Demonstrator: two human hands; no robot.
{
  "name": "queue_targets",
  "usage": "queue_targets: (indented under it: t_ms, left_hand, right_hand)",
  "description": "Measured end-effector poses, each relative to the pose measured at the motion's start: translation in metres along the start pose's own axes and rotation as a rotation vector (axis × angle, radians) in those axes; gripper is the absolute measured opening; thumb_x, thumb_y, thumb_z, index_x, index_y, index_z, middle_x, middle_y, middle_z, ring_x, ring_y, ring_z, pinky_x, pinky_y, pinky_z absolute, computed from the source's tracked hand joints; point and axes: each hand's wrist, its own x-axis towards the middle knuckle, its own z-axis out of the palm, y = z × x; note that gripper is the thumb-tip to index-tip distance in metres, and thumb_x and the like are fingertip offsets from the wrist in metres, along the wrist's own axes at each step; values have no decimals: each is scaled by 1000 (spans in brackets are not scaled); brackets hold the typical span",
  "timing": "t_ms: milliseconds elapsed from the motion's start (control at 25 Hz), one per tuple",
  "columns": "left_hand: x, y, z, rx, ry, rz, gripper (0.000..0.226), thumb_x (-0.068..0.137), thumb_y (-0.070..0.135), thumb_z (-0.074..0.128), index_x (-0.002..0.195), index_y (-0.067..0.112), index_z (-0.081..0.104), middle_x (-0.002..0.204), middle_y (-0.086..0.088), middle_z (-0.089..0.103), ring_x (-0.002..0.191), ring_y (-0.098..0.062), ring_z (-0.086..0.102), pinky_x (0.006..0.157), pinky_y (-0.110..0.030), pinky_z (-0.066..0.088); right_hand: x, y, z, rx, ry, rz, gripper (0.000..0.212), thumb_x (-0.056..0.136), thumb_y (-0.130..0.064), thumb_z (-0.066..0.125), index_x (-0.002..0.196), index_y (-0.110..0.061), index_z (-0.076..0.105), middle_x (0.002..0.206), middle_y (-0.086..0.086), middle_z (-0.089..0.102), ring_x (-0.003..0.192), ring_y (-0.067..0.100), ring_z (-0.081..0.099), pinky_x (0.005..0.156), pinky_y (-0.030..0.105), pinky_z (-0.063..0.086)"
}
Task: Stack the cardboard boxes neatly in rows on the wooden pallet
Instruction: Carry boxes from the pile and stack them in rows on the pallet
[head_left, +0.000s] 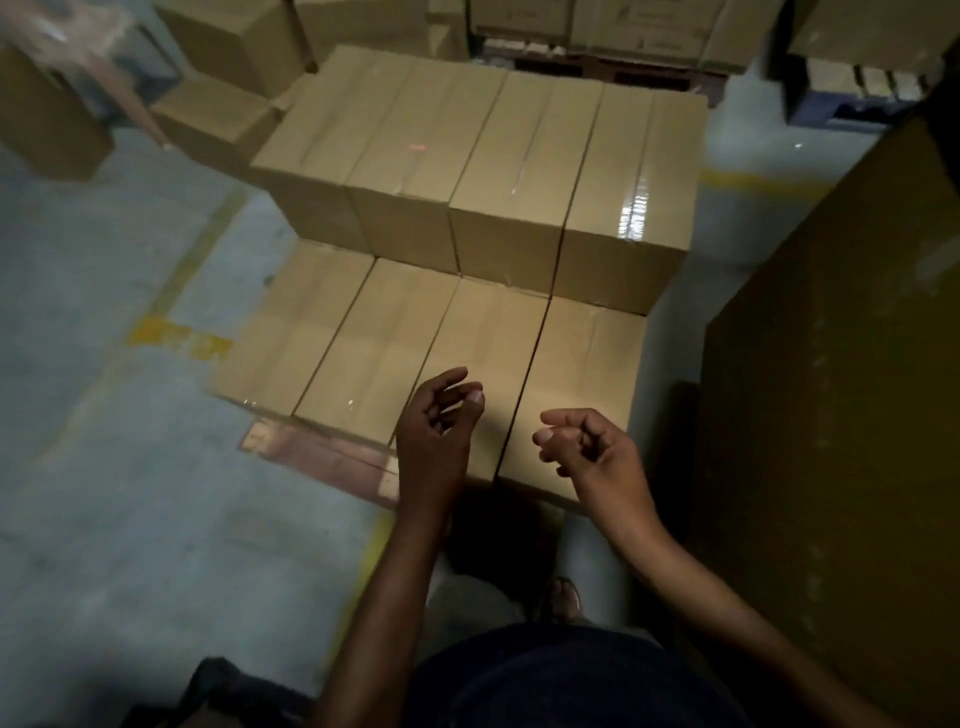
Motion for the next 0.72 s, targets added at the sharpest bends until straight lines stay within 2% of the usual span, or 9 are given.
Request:
queue_targets:
  t_ms: [200,320,400,600,720]
  left_hand:
    - [-22,-10,-52,-69,103,-56,25,94,16,72,116,28,70,105,0,77,100,-20,73,81,-34,55]
    - [-21,-17,-93,-130,156,-100,23,95,17,71,117,23,70,102,-2,77,90,-16,75,75,-29,52]
    - [-12,-25,-130,-116,185,-105,23,95,17,71,117,23,71,102,-1,77,91,-16,74,75,-29,55]
    - [32,-31,-264,20,193,-40,28,94,11,71,121,18,68,105,11,73,96,2,69,87,-22,56]
    - [61,-20,-351,50,259,9,27,93,10,72,118,21,69,101,13,74,92,0,70,85,-20,55]
  right_hand:
    - [-17,-12,42,-4,-157,-23,12,96,-12,69,107,-16,72,89,13,76,79,16,69,69,20,51]
    - [-24,-22,84,44,-175,0,12,96,-10,67,107,-11,73,92,17,75,79,15,68,68,16,50]
    - [-26,-21,121,60,-159,20,12,97,-11,67,107,-11,73,94,17,75,80,15,68,69,16,50]
    - [-27,-15,262,113,5,42,14,96,-9,67,108,-13,73,94,22,72,80,22,66,68,18,52]
    - [-34,-26,357,119,-8,37,15,96,-7,67,108,-14,72,91,24,70,77,20,64,68,22,51]
